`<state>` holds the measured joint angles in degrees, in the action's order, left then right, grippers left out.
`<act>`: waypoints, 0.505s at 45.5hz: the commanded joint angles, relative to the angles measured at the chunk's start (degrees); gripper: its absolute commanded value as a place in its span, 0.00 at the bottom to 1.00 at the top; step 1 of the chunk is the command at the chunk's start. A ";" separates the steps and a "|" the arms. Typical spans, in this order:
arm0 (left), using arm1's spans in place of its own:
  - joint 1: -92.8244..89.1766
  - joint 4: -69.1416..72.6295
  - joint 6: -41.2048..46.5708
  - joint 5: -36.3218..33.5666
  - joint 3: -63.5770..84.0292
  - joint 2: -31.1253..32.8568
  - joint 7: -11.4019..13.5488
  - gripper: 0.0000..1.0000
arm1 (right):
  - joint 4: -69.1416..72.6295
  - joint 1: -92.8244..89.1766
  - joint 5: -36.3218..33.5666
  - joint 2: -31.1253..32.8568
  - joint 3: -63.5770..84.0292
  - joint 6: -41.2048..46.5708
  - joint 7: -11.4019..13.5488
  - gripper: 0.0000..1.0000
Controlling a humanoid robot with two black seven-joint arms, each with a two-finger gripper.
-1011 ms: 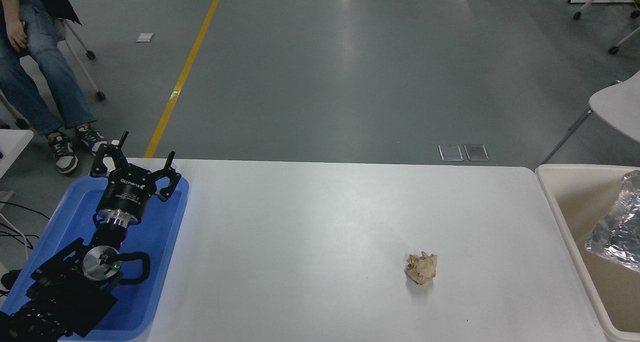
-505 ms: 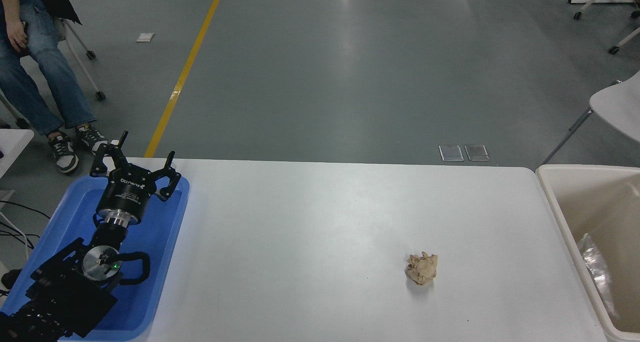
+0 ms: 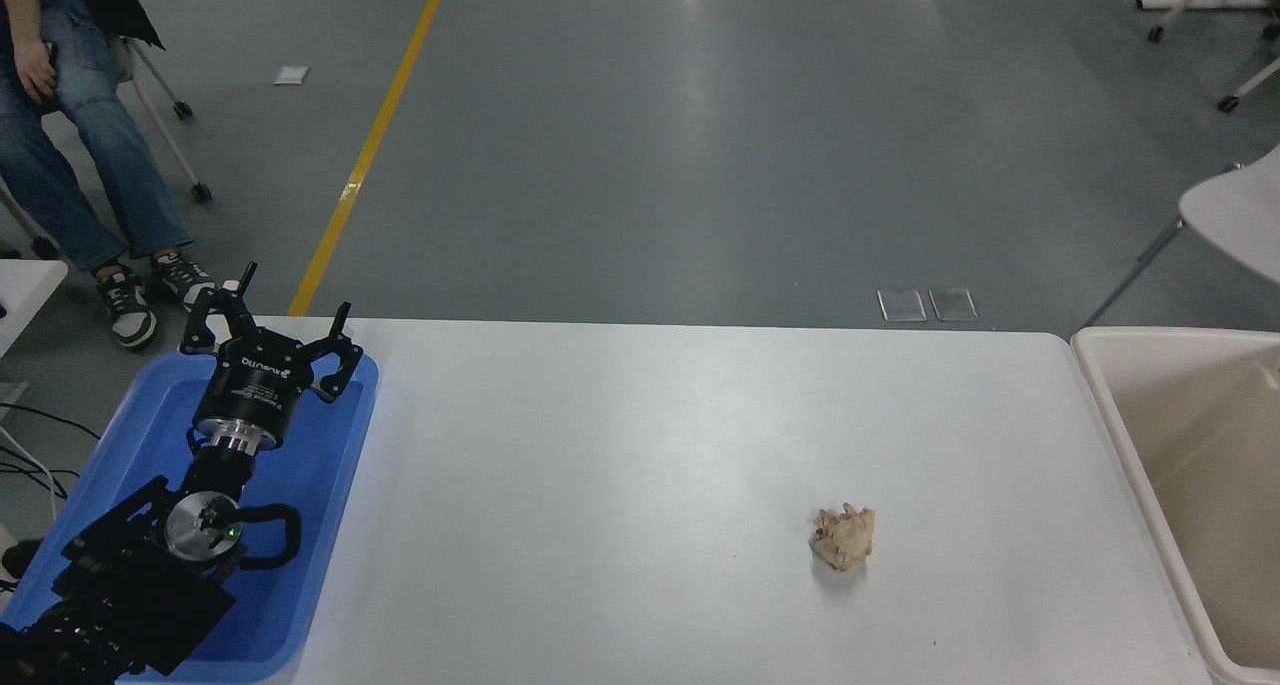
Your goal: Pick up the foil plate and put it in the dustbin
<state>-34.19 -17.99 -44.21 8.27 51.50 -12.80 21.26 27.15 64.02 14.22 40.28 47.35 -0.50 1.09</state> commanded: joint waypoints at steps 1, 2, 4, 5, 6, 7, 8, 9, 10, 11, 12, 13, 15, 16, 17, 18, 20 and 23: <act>0.00 -0.03 0.00 -0.01 0.00 -0.03 0.01 1.00 | 14.23 19.81 0.20 1.29 13.28 2.95 -0.03 1.00; 0.00 0.06 0.00 -0.01 0.00 -0.03 0.01 1.00 | 15.64 21.83 0.20 1.29 14.43 4.01 -0.03 1.00; 0.00 -0.03 0.00 -0.01 0.00 -0.03 0.01 1.00 | 18.72 25.70 0.28 1.21 16.28 6.20 -0.03 1.00; 0.00 -0.03 0.00 -0.01 0.00 0.06 0.01 1.00 | 20.04 27.55 0.20 1.12 17.07 7.35 -0.03 1.00; 0.00 -0.03 0.00 -0.01 0.00 -0.03 0.01 1.00 | 21.36 29.22 0.20 1.12 17.77 8.66 -0.03 1.00; 0.00 -0.03 0.00 -0.01 0.00 0.06 0.01 1.00 | 22.50 31.06 0.28 1.03 18.30 9.89 -0.03 1.00; 0.00 -0.03 0.00 -0.01 0.00 0.06 0.10 1.00 | 23.47 32.91 0.28 1.03 18.83 11.39 -0.03 1.00; 0.00 -0.03 0.00 -0.01 0.00 0.06 0.01 1.00 | 24.35 34.67 0.28 1.03 19.18 12.79 -0.03 1.00; 0.00 -0.03 0.00 -0.01 0.00 -0.03 0.01 1.00 | 24.97 36.25 0.28 1.03 19.45 14.20 -0.03 1.00; 0.00 -0.03 0.00 -0.01 0.00 -0.03 0.01 1.00 | 25.58 37.92 0.28 0.94 19.71 15.78 -0.03 1.00; 0.00 -0.03 0.00 -0.01 0.00 0.06 0.10 1.00 | 26.20 39.42 0.28 0.94 19.80 17.62 -0.03 1.00; 0.00 -0.03 0.00 -0.01 0.00 -0.03 0.10 1.00 | 26.73 40.82 0.28 0.94 19.89 19.38 -0.03 1.00; 0.00 -0.03 0.00 -0.01 0.00 -0.03 0.01 1.00 | 27.87 43.55 0.37 0.94 19.89 23.33 -0.03 1.00; 0.00 -0.03 0.00 -0.01 0.00 0.06 0.01 1.00 | 28.66 45.39 0.37 0.94 19.89 25.96 -0.03 1.00; 0.00 -0.03 0.00 -0.01 0.00 0.06 0.01 1.00 | 29.19 46.71 0.37 0.86 19.89 28.25 -0.03 1.00; 0.00 -0.03 0.00 -0.01 0.00 -0.03 0.01 1.00 | 29.80 47.94 0.37 0.77 19.89 30.02 -0.03 1.00; 0.00 0.06 0.00 -0.01 0.00 0.06 0.01 1.00 | 31.29 49.97 0.63 0.59 19.89 33.36 -0.03 1.00; 0.00 0.06 0.00 -0.01 0.00 -0.03 0.01 1.00 | 33.93 52.61 0.81 -0.37 19.98 36.70 -0.03 1.00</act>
<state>-34.19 -18.01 -44.21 8.27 51.50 -12.79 21.30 51.87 102.09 14.59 41.07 64.80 20.44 1.06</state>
